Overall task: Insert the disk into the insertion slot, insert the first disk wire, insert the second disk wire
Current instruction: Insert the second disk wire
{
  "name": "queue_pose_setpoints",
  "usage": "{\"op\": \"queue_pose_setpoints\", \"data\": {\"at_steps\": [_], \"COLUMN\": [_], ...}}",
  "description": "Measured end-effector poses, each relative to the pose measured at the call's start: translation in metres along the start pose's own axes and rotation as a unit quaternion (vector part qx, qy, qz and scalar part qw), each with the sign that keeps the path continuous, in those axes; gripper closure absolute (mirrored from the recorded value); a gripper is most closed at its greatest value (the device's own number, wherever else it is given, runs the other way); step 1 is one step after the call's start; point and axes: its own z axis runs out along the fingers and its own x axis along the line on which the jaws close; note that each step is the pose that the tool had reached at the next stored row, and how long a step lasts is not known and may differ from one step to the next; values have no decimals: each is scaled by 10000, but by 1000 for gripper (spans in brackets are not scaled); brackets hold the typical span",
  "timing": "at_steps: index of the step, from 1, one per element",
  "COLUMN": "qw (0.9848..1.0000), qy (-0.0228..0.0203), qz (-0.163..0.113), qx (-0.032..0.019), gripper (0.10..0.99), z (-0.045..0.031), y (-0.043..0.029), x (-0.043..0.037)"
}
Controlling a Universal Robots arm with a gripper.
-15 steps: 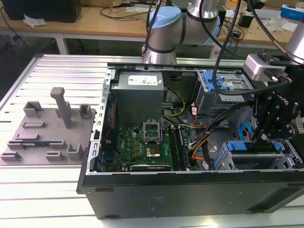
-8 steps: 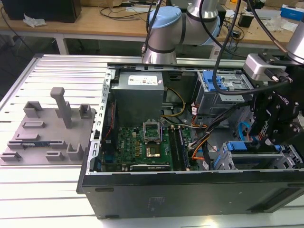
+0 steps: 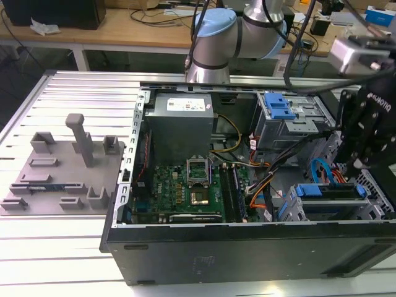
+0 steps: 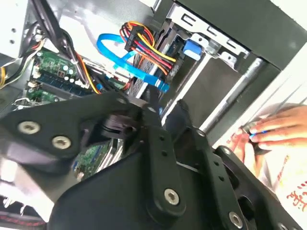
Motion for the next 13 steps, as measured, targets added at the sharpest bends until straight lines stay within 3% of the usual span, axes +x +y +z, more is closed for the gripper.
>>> {"op": "queue_pose_setpoints", "data": {"at_steps": [1, 4, 13], "qw": [10000, 10000, 10000], "qy": [10, 18, 19], "qz": [1, 1, 1], "qx": [0, 0, 1], "gripper": [812, 980, 980], "z": [-40, -52, -54], "y": [1, 1, 1], "x": [2, 0, -3]}}
